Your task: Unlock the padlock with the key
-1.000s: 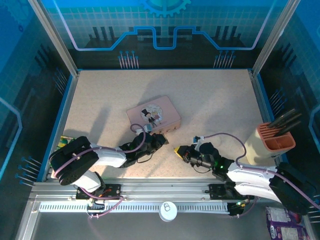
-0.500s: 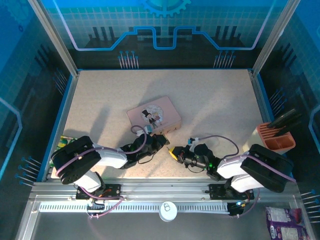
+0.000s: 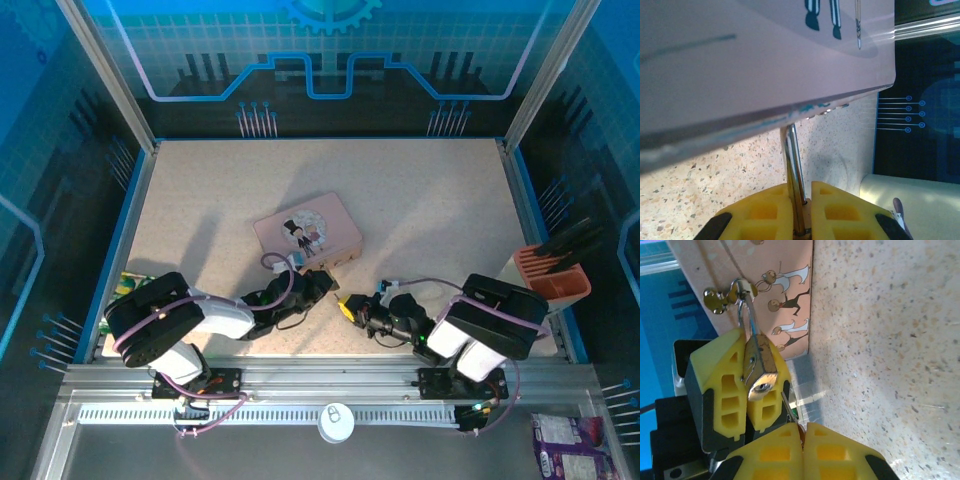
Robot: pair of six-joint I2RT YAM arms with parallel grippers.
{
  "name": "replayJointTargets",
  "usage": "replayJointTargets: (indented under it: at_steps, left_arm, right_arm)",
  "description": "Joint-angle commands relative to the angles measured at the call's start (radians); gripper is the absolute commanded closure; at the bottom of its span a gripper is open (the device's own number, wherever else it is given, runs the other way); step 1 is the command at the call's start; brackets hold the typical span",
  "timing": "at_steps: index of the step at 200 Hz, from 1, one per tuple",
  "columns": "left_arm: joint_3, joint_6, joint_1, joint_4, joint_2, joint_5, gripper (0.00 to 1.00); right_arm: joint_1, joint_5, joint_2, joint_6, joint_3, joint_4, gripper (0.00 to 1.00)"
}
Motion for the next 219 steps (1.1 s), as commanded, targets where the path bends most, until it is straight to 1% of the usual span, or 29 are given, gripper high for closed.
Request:
replayJointTargets:
  at_steps: [1, 37, 71, 112, 173, 191, 219]
  left_arm:
    - [-0.003, -0.042, -0.031, 0.168, -0.009, -0.03, 0.93]
    - [-0.01, -0.048, -0.045, 0.208, 0.019, -0.058, 0.93]
    - [-0.004, -0.049, -0.057, 0.23, 0.038, -0.07, 0.93]
    - [-0.012, -0.04, -0.07, 0.252, 0.051, -0.093, 0.93]
    - [-0.009, -0.038, -0.085, 0.296, 0.085, -0.087, 0.93]
    - [-0.01, -0.041, -0.086, 0.298, 0.09, -0.088, 0.93]
    - [0.001, -0.044, -0.089, 0.285, 0.089, -0.076, 0.93]
  right_arm:
    - [0.025, 0.048, 0.025, 0.041, -0.016, 0.08, 1.0]
    - [0.04, 0.09, 0.016, 0.073, -0.032, 0.08, 1.0]
    - [0.041, 0.084, 0.039, 0.104, -0.032, 0.08, 1.0]
    - [0.042, 0.115, -0.001, 0.105, -0.044, 0.079, 1.0]
    - [0.043, 0.098, -0.012, 0.118, -0.03, 0.08, 1.0]
    - [0.044, 0.116, -0.041, 0.108, -0.037, 0.08, 1.0]
    - [0.044, 0.105, -0.024, 0.118, -0.032, 0.079, 1.0]
